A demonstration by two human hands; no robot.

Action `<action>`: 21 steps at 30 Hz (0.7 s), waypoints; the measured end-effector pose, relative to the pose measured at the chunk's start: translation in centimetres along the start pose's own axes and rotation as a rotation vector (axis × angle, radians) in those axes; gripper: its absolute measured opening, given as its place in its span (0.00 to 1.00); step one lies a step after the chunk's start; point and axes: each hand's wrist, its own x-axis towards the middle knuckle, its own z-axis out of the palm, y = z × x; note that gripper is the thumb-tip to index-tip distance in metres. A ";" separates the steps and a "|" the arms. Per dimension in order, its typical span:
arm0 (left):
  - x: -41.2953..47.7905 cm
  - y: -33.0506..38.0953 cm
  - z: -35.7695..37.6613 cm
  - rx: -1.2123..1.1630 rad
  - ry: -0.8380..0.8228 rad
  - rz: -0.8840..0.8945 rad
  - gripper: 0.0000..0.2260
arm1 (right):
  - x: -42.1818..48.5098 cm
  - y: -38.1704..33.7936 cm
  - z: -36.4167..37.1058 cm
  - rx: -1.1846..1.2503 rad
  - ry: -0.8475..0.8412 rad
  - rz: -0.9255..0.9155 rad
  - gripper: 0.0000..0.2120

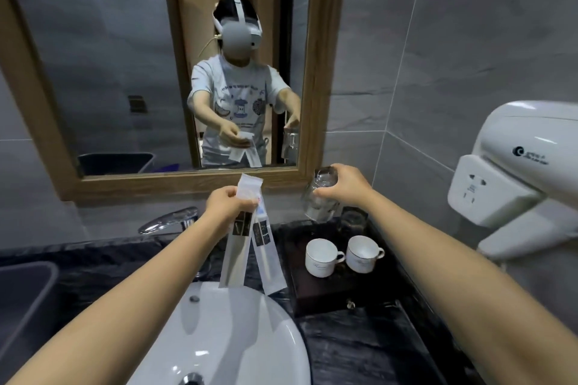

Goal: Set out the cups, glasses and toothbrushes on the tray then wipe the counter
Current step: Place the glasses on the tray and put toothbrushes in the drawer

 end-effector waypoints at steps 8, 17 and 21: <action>1.7 -3.1 0.6 -0.003 0.028 -0.057 0.13 | 3.5 3.9 5.6 0.009 -0.032 0.106 0.27; 3.8 -5.8 2.3 -0.007 0.022 -0.099 0.11 | 6.3 7.1 10.7 -0.036 -0.115 0.137 0.28; 4.5 -6.8 3.1 -0.031 -0.006 -0.139 0.13 | 6.8 8.0 11.9 -0.063 -0.153 0.147 0.27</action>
